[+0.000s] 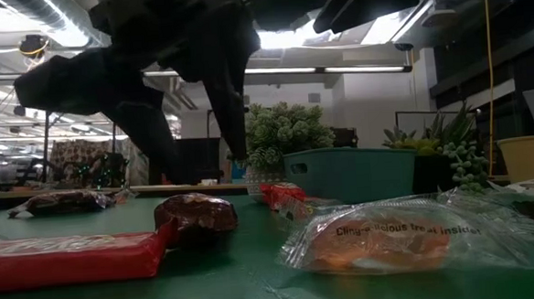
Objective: Organize candy in baskets
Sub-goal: Put the brown chocolate into the blue bin
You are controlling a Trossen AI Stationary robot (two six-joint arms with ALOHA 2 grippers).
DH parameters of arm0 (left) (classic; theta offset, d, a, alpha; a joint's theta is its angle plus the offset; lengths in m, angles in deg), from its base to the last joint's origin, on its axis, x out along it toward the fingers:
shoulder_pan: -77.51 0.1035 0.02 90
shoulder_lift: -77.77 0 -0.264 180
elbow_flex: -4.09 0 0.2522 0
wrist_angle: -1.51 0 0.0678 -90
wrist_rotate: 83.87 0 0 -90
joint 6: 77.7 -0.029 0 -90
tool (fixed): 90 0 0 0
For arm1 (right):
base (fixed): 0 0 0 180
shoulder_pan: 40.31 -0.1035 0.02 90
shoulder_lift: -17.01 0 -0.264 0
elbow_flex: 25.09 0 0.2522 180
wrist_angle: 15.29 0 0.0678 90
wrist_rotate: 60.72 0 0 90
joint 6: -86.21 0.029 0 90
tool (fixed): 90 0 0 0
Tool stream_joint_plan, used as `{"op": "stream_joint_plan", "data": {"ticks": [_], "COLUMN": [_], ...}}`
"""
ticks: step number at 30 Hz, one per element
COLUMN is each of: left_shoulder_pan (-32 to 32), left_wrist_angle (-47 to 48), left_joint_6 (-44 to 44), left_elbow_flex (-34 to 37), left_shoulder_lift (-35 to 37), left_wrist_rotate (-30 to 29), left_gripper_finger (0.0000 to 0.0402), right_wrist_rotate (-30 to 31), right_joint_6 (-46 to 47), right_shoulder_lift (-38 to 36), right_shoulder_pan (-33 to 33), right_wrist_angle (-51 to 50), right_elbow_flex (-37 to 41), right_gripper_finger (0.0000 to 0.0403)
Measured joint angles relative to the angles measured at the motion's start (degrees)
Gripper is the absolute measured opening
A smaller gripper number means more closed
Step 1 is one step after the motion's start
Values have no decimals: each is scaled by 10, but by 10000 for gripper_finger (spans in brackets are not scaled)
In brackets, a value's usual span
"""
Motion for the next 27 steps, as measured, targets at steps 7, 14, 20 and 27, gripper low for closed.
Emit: {"op": "stream_joint_plan", "data": {"ticks": [7, 14, 20, 27], "left_shoulder_pan": [-5, -3, -3, -3], "left_wrist_angle": [-13, -21, -22, -26], "left_joint_6": [2, -1, -2, -14], "left_elbow_flex": [0, 0, 0, 0], "left_shoulder_lift": [-32, -37, -37, -37], "left_wrist_rotate": [5, 9, 9, 1], "left_gripper_finger": [187, 184, 144, 108], "right_wrist_rotate": [0, -1, -1, -1], "right_joint_6": [0, 0, 0, 0], "right_shoulder_lift": [0, 0, 0, 0], "right_shoulder_pan": [0, 0, 0, 0], "right_wrist_angle": [1, 3, 2, 1], "right_elbow_flex": [0, 0, 0, 0], "right_gripper_finger": [184, 184, 184, 184]}}
